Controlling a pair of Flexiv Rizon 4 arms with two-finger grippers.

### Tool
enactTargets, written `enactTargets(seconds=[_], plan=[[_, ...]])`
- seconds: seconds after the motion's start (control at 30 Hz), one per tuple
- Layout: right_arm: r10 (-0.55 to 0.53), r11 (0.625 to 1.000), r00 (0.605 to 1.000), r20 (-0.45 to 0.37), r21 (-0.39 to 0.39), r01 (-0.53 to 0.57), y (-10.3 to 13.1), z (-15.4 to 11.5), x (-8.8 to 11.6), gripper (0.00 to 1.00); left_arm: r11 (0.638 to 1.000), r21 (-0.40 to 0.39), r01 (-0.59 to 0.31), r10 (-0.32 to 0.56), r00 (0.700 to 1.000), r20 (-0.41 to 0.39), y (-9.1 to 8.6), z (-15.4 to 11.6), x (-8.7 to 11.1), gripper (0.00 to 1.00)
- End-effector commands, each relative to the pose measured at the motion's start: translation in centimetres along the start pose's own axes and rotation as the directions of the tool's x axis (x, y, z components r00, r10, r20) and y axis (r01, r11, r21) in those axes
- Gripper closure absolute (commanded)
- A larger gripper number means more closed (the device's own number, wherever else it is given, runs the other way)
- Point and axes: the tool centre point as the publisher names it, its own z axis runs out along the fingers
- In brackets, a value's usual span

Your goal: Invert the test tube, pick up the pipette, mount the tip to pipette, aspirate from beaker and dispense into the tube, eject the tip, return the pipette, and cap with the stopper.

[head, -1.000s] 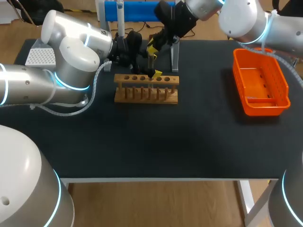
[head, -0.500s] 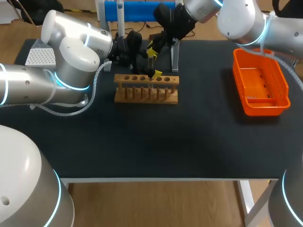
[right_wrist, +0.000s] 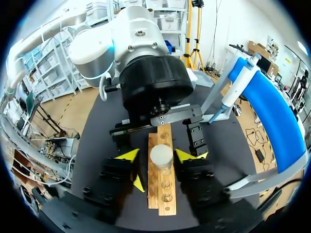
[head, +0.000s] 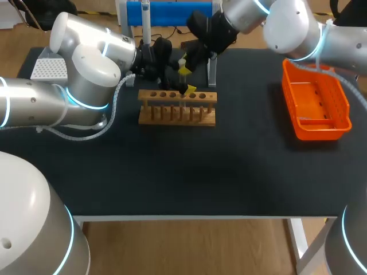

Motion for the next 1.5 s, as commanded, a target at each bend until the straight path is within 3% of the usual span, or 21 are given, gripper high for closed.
enactTargets(seconds=[0.03, 0.27, 0.67, 0.7, 0.73, 0.8, 1.13, 1.2, 1.5], plan=[[-0.009, 1.0, 1.0, 0.008, -0.021, 0.009, -0.1, -0.3, 0.1, 0.0, 1.0, 0.0, 0.0, 0.0, 1.0, 0.002, 0.0, 0.0, 0.1, 0.0], [-0.039, 0.997, 0.999, 0.037, -0.061, 0.041, -0.1, -1.3, 0.4, 0.0, 1.0, 0.0, 0.0, 0.0, 1.0, 0.002, 0.0, 0.0, 0.1, 0.0], [-0.063, 0.958, 0.998, -0.011, -0.282, 0.057, -0.4, -3.2, 0.9, 0.0, 1.0, 0.0, 0.0, 0.0, 1.0, 0.002, 0.0, 0.0, 0.1, 0.0], [-0.061, 0.954, 0.998, -0.012, -0.295, 0.055, -0.4, -3.3, 0.9, 0.4, 1.0, 0.0, 0.0, 0.0, 1.0, 0.002, 0.0, 0.0, 0.1, 0.0], [-0.068, 0.948, 0.998, -0.012, -0.313, 0.061, -0.4, -3.4, 1.0, 0.55, 1.0, 0.0, 0.0, 0.0, 1.0, 0.002, 0.0, 0.0, 0.1, 0.0], [-0.07, 0.933, 0.997, -0.018, -0.354, 0.059, -0.3, -3.7, 1.1, 1.0, 1.0, 0.0, 0.0, 0.0, 1.0, 0.002, 0.0, 0.0, 0.1, 0.0], [-0.062, 0.87, 0.995, -0.075, -0.493, 0.017, 0.4, -4.1, 1.3, 1.0, 1.0, 0.0, 0.0, 0.0, 1.0, 0.002, 0.0, 0.0, 0.1, 0.0], [-0.056, 0.844, 0.994, -0.094, -0.537, -0.003, 0.6, -4.1, 1.4, 1.0, 1.0, 0.0, 0.0, 0.0, 1.0, 0.002, 0.0, 0.0, 0.1, 0.0], [-0.067, 0.805, 0.992, -0.105, -0.593, -0.008, 1.2, -4.0, 1.3, 1.0, 1.0, 0.0, 0.0, 0.0, 1.0, 0.002, 0.0, 0.0, 0.1, 0.0]])
